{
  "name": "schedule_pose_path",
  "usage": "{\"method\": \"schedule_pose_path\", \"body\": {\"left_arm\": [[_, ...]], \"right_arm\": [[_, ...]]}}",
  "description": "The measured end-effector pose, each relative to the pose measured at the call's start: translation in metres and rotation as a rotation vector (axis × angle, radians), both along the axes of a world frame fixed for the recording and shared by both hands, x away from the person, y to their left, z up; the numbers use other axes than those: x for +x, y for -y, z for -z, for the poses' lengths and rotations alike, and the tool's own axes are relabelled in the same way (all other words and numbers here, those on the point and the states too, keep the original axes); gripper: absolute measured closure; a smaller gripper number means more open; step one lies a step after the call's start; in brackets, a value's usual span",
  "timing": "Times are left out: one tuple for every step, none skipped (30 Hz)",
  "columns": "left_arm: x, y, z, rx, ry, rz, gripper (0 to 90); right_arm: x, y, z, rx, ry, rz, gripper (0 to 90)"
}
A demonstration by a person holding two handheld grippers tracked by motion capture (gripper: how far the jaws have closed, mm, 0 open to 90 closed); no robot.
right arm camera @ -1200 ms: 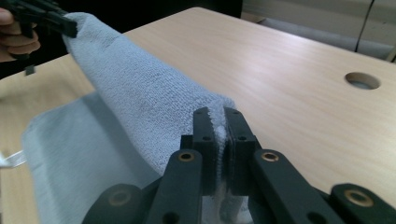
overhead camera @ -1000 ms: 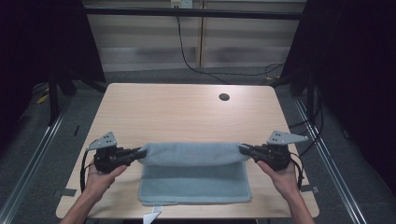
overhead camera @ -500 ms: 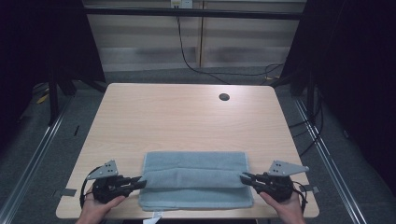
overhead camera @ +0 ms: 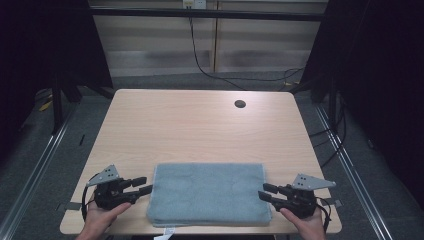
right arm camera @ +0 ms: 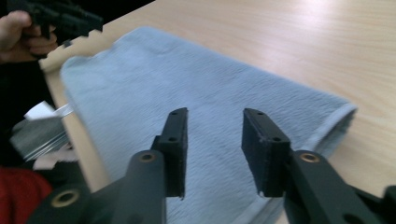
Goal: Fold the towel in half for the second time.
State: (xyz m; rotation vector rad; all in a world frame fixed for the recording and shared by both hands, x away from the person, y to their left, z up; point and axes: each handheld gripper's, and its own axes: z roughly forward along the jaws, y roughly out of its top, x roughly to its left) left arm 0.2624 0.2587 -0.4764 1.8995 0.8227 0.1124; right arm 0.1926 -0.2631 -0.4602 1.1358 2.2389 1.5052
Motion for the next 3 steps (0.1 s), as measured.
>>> {"method": "schedule_pose_path", "body": {"left_arm": [[0.0035,-0.0008,0.0015,0.014,-0.004,-0.015,49.1],[0.0069,-0.0016,0.0029,0.026,-0.009,-0.028,45.9],[0.0098,-0.0030,0.0046,0.023,-0.018,-0.033,42.9]], "right_arm": [[0.0020,0.0007,-0.0003,0.004,0.003,0.013,57.5],[0.0046,0.0022,-0.0007,0.007,0.005,0.040,55.5],[0.0072,0.0040,-0.0012,0.012,0.007,0.057,53.2]]}}
